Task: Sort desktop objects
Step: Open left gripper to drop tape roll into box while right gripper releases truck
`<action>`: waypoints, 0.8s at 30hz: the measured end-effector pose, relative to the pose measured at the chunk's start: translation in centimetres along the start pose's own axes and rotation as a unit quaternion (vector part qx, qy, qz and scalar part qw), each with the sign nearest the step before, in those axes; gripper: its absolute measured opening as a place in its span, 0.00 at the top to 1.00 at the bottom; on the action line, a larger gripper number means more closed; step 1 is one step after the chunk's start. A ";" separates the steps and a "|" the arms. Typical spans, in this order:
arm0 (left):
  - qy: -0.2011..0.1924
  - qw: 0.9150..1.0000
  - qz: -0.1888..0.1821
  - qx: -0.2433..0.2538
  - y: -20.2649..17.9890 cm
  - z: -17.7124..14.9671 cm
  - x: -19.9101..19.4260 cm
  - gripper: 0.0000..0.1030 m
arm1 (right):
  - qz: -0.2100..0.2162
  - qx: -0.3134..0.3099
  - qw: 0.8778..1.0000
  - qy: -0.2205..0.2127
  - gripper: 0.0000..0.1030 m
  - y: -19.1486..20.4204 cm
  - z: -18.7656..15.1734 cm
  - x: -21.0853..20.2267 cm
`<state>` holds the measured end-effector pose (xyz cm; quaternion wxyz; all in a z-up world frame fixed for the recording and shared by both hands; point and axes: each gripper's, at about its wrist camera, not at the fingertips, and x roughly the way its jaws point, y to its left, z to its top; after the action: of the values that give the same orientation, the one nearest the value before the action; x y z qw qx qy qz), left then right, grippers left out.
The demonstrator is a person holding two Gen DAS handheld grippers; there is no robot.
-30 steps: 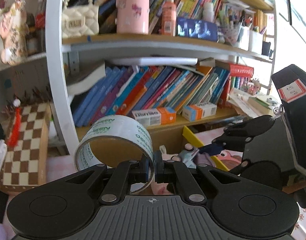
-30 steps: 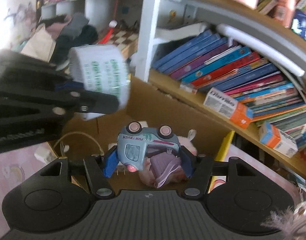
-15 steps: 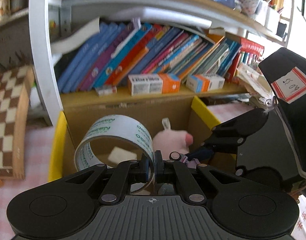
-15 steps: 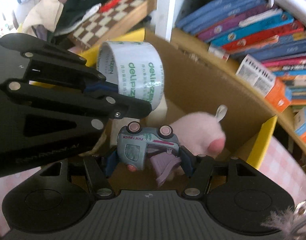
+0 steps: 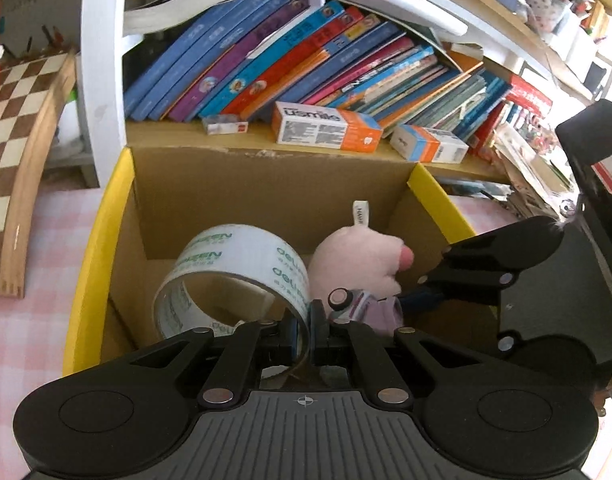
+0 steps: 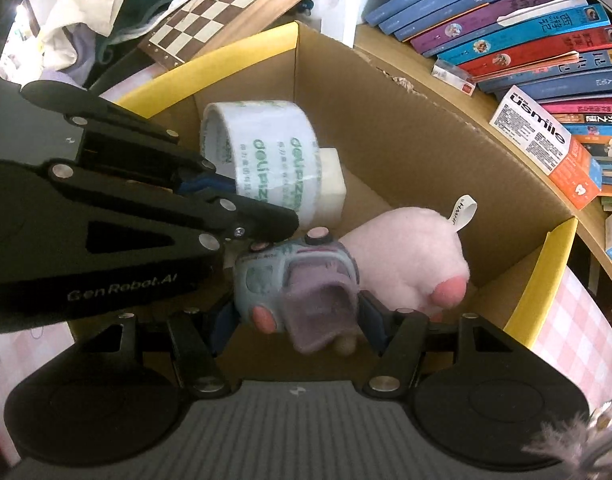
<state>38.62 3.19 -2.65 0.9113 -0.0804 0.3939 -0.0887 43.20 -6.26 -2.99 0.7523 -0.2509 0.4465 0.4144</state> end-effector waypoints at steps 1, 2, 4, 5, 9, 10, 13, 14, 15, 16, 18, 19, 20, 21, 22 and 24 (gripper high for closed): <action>0.000 1.000 0.003 0.000 0.0 0.0 0.0 0.93 | -0.001 0.002 1.000 -0.001 0.39 0.0 0.0 -0.1; -0.001 1.000 0.006 0.002 -0.1 0.0 -0.2 0.92 | -0.002 0.006 1.000 -0.004 0.39 -0.1 -0.1 -0.1; -0.008 1.000 0.008 0.006 -0.4 0.0 -0.8 0.88 | -0.004 0.013 1.000 -0.008 0.36 -0.2 -0.1 -0.3; -0.012 1.000 0.009 0.009 -0.5 0.0 -1.1 0.86 | -0.005 0.016 1.000 -0.011 0.34 -0.2 -0.2 -0.4; -0.025 0.999 0.014 0.017 -1.1 0.0 -2.3 0.66 | -0.006 0.035 0.999 -0.031 0.30 -0.3 -0.4 -1.2; -0.029 0.999 0.015 0.020 -1.2 0.0 -2.6 0.66 | -0.011 0.037 0.999 -0.036 0.31 -0.2 -0.4 -1.5; -0.039 0.999 0.019 0.026 -1.6 0.0 -3.5 0.61 | -0.024 0.044 0.997 -0.052 0.25 0.1 -0.6 -2.6; -0.045 0.998 0.022 0.029 -1.8 0.0 -4.0 0.57 | -0.026 0.046 0.997 -0.057 0.21 0.2 -0.7 -3.1; -0.053 0.998 0.025 0.032 -1.9 0.0 -4.5 0.48 | -0.026 0.047 0.997 -0.063 0.18 0.3 -0.9 -3.6; -0.061 0.997 0.029 0.035 -2.1 0.0 -5.1 0.40 | -0.026 0.048 0.996 -0.069 0.18 0.4 -1.0 -4.1; -0.078 0.995 0.034 0.044 -2.5 -0.2 -6.2 0.34 | -0.029 0.050 0.995 -0.081 0.18 0.7 -1.4 -5.1; -0.087 0.994 0.035 0.050 -2.8 -0.3 -6.8 0.32 | -0.033 0.050 0.994 -0.087 0.17 0.8 -1.6 -5.6; -0.093 0.993 0.036 0.055 -3.1 -0.4 -7.4 0.31 | -0.038 0.052 0.994 -0.093 0.17 1.0 -1.9 -6.1; -0.099 0.993 0.036 0.059 -3.3 -0.6 -7.9 0.31 | -0.042 0.054 0.993 -0.098 0.15 1.1 -2.2 -6.6; -0.104 0.992 0.037 0.064 -3.6 -0.7 -8.4 0.30 | -0.047 0.056 0.992 -0.103 0.12 1.2 -2.5 -7.1; -0.111 0.991 0.036 0.069 -4.0 -1.1 -9.3 0.29 | -0.059 0.060 0.990 -0.111 0.12 1.5 -3.0 -7.9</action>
<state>31.11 1.28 4.00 0.9553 -0.0120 0.2862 -0.0737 38.48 -10.88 2.55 0.8340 -0.1835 0.3689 0.3669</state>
